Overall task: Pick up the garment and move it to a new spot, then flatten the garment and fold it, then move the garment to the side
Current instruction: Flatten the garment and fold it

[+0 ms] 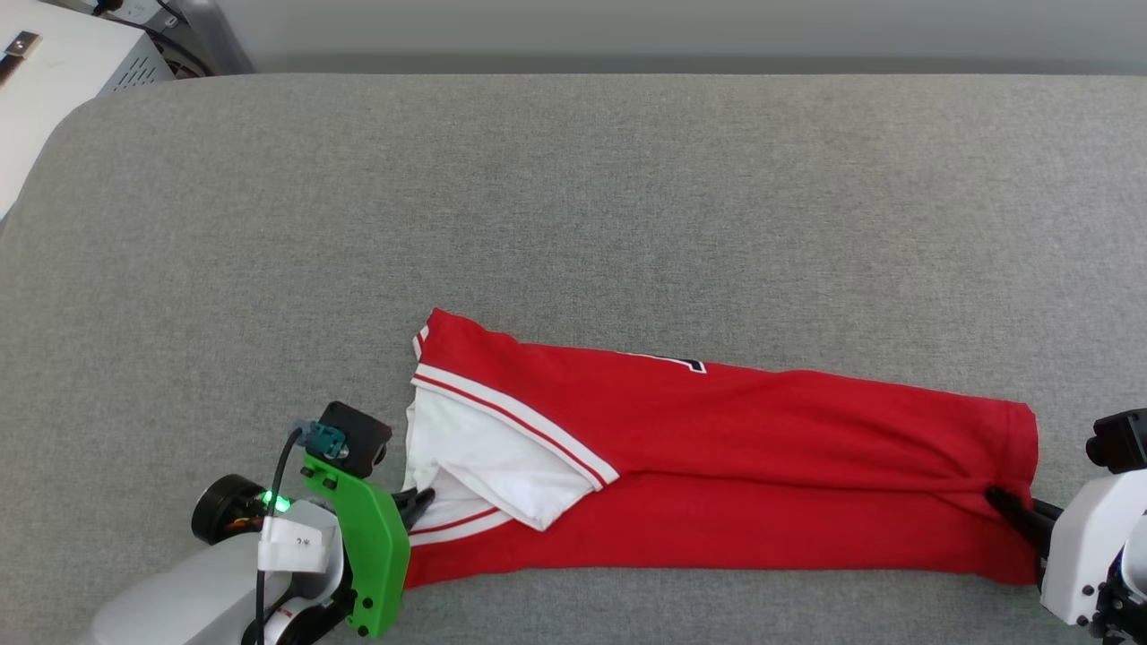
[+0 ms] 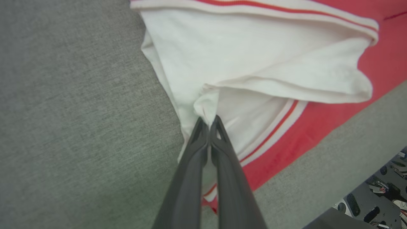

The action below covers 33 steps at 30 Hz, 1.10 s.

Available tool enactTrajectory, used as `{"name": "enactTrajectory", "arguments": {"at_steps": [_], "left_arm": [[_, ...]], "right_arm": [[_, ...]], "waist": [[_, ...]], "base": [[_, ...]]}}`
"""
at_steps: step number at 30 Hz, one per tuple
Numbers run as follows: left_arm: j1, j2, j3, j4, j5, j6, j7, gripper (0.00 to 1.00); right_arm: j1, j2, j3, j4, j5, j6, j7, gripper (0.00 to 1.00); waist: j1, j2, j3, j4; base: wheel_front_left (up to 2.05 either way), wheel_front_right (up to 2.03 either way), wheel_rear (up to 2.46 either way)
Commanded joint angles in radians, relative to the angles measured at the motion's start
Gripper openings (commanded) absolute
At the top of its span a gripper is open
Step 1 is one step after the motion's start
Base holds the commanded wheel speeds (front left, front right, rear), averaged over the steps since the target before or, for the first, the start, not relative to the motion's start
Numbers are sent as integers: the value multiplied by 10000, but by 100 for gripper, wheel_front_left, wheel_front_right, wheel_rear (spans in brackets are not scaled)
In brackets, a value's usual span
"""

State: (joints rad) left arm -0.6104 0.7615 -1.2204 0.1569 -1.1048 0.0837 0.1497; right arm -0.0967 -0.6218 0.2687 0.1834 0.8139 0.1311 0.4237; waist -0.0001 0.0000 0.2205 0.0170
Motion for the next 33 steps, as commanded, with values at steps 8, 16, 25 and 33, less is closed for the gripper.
{"name": "enactTrajectory", "arguments": {"at_steps": [8,16,25,33], "left_arm": [[731,-245,467,445,58,632,-1628,100],[1155,-47,1113,-203,781,2394,-3444,100],[2103,-457,3193,-934,2068,4095,-4106,100],[3543,-1592,5318,-1673,4140,4287,-4112,100]], "right_arm": [[102,-124,-113,-595,1198,-4,47,100],[334,-904,-1262,-991,2210,-4,-142,100],[573,-973,-1641,-168,2960,-4,852,100],[208,-474,-1396,885,2921,-4,1277,100]], "waist": [[1,0,-369,-200],[1,0,-875,-74],[1,0,-935,302],[1,0,-511,782]], "base": [[0,0,0],[0,0,0],[0,0,0],[0,0,0]]}}
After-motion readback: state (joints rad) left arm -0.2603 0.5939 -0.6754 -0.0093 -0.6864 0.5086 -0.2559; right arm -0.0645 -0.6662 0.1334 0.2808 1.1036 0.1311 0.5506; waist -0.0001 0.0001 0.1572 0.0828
